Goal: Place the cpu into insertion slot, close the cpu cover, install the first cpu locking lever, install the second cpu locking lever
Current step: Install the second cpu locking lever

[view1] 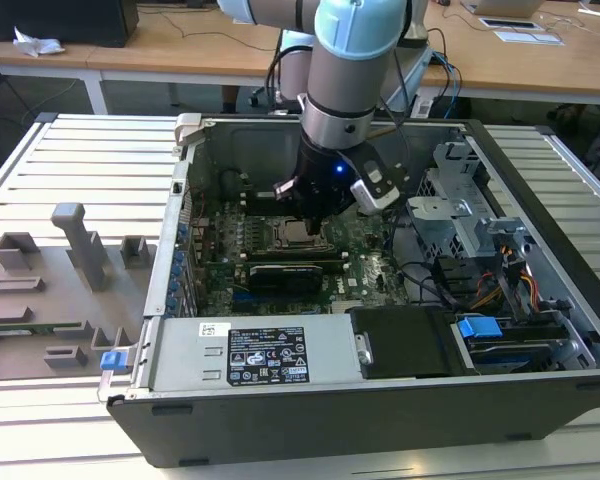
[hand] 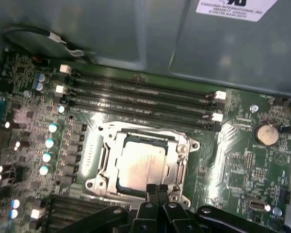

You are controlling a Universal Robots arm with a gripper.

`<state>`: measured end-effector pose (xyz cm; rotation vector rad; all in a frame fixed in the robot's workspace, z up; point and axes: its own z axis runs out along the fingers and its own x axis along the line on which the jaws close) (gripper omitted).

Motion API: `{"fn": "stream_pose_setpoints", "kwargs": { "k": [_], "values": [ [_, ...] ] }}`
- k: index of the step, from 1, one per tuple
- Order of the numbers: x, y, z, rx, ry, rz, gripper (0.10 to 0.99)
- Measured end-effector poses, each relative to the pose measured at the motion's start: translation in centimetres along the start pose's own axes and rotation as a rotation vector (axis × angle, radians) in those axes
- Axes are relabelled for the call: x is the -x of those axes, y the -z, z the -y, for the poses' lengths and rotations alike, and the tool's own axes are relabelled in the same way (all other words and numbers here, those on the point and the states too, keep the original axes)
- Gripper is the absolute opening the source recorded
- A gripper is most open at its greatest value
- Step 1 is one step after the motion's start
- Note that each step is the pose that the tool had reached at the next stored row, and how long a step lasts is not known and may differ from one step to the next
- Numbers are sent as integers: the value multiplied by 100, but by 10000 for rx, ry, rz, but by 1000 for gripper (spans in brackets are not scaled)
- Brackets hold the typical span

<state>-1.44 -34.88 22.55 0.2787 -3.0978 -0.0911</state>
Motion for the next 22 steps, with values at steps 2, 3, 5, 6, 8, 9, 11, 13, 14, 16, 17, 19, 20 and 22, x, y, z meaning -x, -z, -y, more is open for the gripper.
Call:
{"fn": "stream_pose_setpoints", "kwargs": {
  "k": [2, 3, 5, 6, 8, 9, 11, 13, 14, 16, 17, 19, 20, 22],
  "values": [
    [9, 7, -49, -360, -12, -66, 106],
    [13, 7, -67, -483, -16, -88, 106],
    [28, 12, -154, -776, -28, -141, 106],
    [31, 24, -174, -780, -28, -142, 106],
    [34, 80, -198, -780, -27, -141, 106],
    [34, 134, -205, -781, -26, -141, 106],
    [32, 167, -207, -781, -28, -141, 106],
    [32, 180, -208, -779, -28, -140, 106],
    [28, 180, -209, -778, -30, -139, 106],
    [-10, 180, -215, -780, -27, -140, 106],
    [-30, 179, -219, -781, -27, -139, 106],
    [-81, 177, -228, -781, -28, -133, 106],
    [-105, 176, -232, -782, -27, -130, 106],
    [-152, 175, -241, -783, -29, -124, 106]
  ]
}}
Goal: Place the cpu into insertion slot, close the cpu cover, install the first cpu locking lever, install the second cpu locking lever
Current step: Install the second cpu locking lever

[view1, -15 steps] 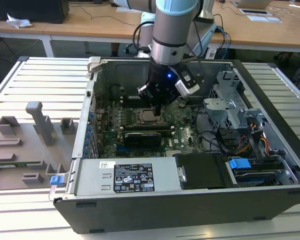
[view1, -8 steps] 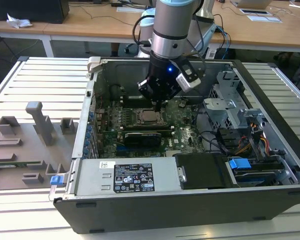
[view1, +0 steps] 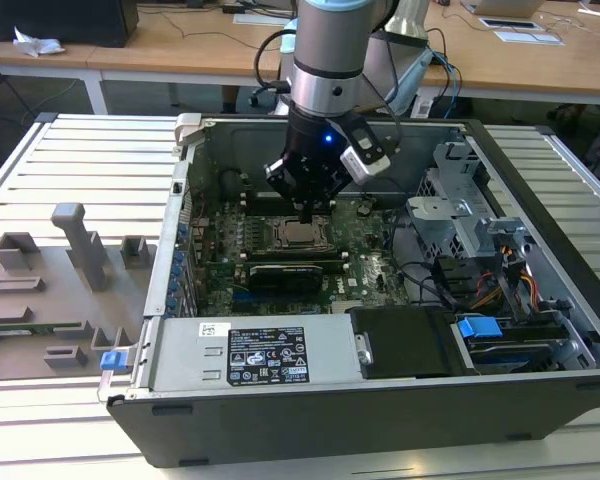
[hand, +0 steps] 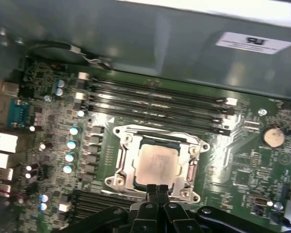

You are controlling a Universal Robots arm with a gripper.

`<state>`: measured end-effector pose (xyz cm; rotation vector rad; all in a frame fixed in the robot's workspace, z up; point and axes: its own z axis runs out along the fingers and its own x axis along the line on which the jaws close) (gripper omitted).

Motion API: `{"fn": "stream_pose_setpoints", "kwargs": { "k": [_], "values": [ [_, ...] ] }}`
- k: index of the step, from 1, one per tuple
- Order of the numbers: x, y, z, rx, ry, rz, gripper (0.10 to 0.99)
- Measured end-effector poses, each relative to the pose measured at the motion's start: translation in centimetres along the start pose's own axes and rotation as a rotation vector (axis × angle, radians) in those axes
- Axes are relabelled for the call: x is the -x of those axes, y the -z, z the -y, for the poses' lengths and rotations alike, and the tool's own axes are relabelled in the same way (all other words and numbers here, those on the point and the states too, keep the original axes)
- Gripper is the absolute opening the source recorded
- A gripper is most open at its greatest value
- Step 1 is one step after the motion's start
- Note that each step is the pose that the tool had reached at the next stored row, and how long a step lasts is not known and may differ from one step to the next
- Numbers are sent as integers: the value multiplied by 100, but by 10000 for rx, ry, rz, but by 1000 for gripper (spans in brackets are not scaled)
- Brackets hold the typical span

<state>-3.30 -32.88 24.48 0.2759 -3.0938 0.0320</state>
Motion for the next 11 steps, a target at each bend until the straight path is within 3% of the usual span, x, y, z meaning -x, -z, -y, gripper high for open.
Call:
{"fn": "stream_pose_setpoints", "kwargs": {
  "k": [11],
  "values": [
    [-20, 29, -4, -13, 1, 4, 106]
  ]
}}
